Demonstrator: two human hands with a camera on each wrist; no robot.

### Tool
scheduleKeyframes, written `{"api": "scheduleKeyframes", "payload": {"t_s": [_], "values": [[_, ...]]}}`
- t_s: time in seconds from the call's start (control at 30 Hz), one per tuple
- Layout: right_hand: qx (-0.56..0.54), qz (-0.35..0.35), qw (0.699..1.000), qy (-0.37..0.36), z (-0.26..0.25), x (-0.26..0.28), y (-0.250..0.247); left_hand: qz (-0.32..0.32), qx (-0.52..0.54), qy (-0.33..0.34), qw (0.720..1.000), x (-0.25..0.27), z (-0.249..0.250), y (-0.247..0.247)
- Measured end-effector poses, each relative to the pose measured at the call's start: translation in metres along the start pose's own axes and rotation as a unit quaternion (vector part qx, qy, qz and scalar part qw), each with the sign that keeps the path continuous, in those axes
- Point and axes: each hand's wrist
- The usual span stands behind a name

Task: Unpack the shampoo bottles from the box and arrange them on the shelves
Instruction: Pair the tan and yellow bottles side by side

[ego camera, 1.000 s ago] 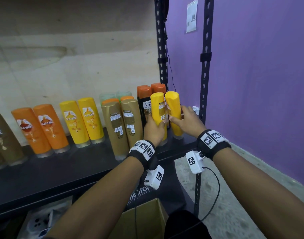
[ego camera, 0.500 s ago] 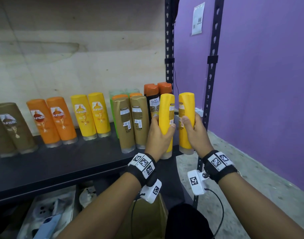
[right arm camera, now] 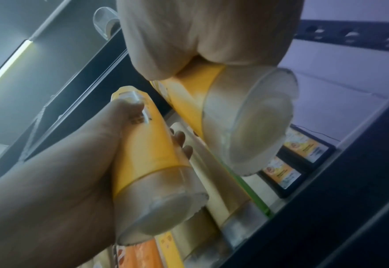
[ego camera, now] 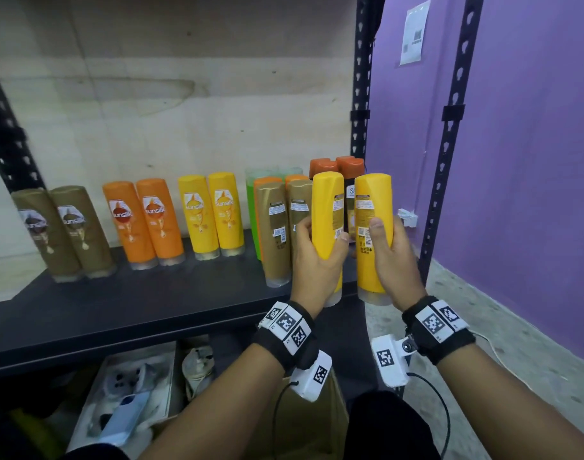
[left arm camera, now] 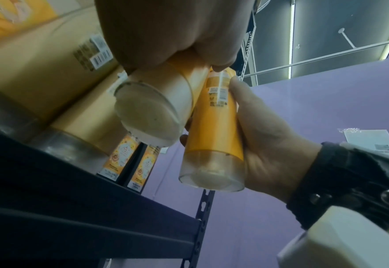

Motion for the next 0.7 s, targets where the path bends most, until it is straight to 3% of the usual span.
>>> {"api": "scheduleKeyframes", "payload": {"t_s": [0.17,0.5,0.7], "values": [[-0.017,-0.026,0.999,-0.019,-0.008,0.001,0.035,0.055,-0.004,0.020,0.998,-0.001,0.013,-0.029],[-0.066,-0.070,0.995,-0.009,-0.007,0.010,0.109,0.093,-0.064,0.005,0.994,0.000,0.011,-0.116],[-0.153,-0.096,0.983,-0.028,-0.022,0.019,0.152,0.126,-0.095,-0.005,0.988,0.008,0.011,-0.162]]}}
Point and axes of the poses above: each hand's wrist, its own x-axis away from the middle knuckle, its own y-axis out of the palm, z = x × y, and after that the axes turned 4 degrees about -z, right-handed
